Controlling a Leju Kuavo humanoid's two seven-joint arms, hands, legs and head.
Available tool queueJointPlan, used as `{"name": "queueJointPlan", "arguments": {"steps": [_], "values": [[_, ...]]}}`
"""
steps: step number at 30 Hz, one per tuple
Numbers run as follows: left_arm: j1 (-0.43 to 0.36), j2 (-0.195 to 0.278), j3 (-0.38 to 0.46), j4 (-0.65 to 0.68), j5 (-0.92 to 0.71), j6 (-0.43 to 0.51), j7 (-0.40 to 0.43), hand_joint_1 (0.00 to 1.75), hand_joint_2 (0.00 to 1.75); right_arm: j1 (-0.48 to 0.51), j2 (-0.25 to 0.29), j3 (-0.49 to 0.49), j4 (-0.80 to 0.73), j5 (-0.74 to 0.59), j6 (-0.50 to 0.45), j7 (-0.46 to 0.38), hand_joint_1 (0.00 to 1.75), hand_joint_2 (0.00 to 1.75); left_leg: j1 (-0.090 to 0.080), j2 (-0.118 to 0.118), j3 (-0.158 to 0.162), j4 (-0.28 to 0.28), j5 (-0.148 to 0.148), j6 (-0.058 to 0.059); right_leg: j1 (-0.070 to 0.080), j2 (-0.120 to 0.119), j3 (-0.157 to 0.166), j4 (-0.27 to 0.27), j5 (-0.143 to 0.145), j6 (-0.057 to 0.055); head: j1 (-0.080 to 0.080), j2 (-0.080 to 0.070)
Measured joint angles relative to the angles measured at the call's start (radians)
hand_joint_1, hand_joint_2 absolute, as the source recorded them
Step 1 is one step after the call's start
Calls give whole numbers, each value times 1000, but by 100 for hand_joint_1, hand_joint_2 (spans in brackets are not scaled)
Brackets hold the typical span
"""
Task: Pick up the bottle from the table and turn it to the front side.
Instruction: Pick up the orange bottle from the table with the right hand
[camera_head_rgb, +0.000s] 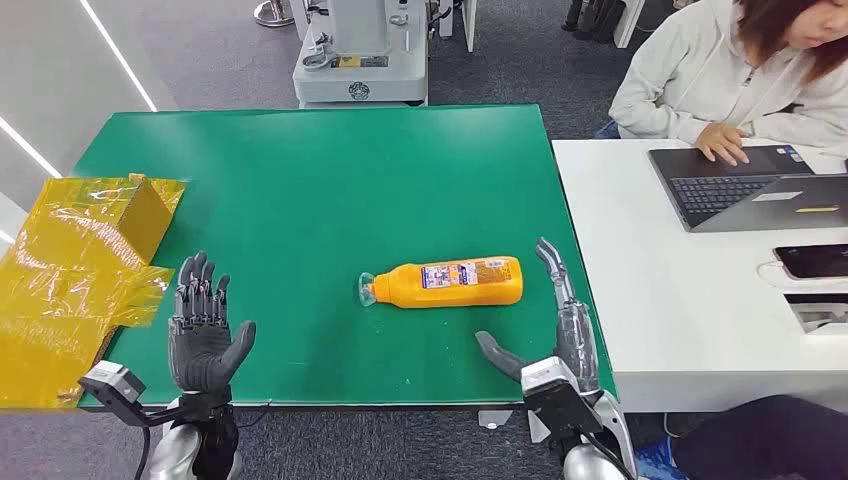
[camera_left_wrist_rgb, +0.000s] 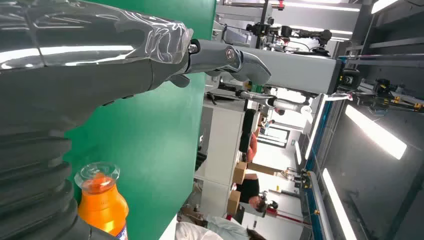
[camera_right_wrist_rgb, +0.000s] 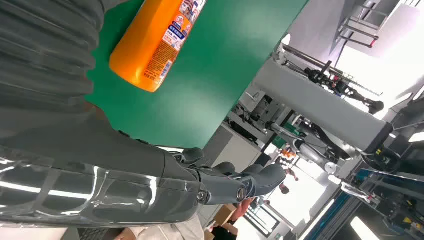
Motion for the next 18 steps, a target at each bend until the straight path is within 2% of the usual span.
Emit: {"name": "queueJointPlan", "arguments": {"steps": [18], "values": [[3, -7, 0, 0, -19, -6, 9, 0, 175, -11, 0, -3, 0, 2, 6, 4, 0, 175, 0, 0, 0, 0, 0, 0, 0, 0, 0, 0, 0, 0, 0, 0]]}}
